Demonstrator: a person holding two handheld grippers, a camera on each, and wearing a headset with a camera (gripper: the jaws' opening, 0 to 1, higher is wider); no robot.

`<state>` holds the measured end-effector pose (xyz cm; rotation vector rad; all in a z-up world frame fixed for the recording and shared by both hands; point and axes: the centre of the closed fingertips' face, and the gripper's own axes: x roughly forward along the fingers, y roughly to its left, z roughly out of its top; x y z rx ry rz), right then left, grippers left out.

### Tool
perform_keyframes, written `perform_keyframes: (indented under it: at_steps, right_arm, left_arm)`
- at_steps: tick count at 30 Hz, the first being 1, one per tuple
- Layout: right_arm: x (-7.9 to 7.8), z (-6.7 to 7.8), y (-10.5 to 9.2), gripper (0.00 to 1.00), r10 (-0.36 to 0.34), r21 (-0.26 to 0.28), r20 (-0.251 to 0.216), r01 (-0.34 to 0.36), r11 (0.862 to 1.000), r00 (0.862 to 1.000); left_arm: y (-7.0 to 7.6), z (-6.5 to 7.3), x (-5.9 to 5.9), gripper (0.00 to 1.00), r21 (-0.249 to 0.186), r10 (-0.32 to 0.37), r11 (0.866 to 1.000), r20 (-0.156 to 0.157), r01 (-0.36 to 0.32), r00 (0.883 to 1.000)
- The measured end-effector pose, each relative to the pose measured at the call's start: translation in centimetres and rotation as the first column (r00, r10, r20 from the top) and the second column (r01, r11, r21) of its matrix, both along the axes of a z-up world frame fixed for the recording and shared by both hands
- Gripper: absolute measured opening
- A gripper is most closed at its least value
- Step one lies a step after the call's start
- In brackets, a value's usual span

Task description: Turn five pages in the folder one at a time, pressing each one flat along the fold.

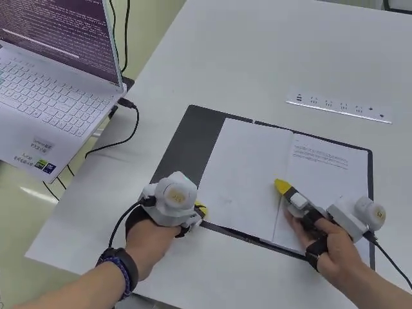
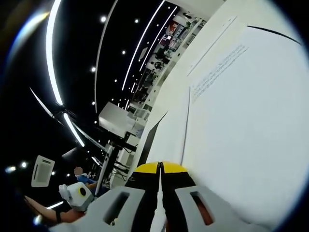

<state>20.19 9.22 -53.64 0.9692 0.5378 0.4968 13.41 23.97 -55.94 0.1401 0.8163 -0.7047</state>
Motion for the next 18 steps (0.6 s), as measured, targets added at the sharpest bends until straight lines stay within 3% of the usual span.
perform_keyframes:
  at_steps: [18]
  right_arm:
    - [-4.3,-0.8,1.1,0.0,0.075,-0.031,-0.021,-0.076,0.997,0.997]
  left_arm:
    - [0.0,0.1,-0.1,0.0,0.003,-0.002,1.0,0.004,0.002,1.0]
